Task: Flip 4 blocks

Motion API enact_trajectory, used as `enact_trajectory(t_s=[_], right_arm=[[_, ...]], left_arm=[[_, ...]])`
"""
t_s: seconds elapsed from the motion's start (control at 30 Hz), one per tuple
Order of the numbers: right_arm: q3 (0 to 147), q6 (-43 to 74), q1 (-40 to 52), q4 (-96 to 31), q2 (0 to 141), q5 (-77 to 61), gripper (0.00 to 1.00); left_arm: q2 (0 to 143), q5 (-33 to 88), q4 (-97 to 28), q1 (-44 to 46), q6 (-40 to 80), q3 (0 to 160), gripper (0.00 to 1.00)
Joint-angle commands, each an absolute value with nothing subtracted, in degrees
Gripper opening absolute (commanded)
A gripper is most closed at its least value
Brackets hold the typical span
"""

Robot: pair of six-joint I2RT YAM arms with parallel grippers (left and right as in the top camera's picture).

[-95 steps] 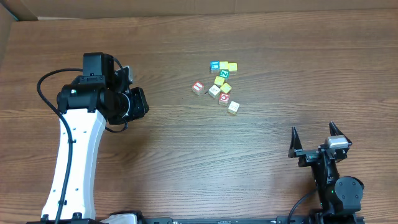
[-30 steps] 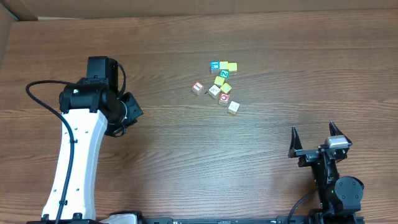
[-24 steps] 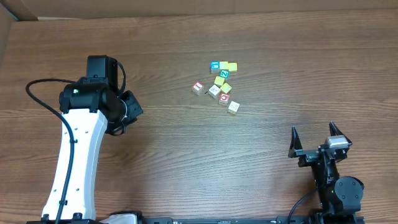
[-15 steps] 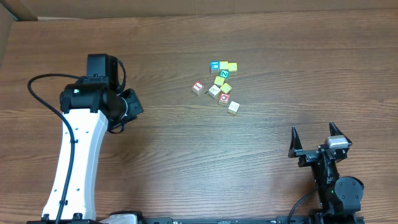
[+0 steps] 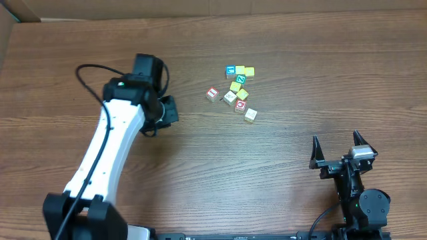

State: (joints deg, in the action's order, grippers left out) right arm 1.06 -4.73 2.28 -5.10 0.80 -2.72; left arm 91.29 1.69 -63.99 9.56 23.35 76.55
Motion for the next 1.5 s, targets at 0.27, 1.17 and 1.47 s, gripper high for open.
enact_trajectory(t_s=[0.27, 1.17, 1.47], right_arm=[[0.45, -4.95, 2.13, -4.67, 0.23, -2.46, 1.00], [0.45, -4.95, 2.13, -4.67, 0.23, -2.46, 1.00], [0.45, -4.95, 2.13, -4.67, 0.23, -2.46, 1.00]], left_arm=[[94.52, 1.91, -60.75, 10.44, 21.82, 77.78, 0.04], [94.52, 3.31, -52.60, 10.41, 21.85, 82.13, 0.04], [94.89, 5.41, -49.43, 12.51, 22.26, 82.32, 0.07]])
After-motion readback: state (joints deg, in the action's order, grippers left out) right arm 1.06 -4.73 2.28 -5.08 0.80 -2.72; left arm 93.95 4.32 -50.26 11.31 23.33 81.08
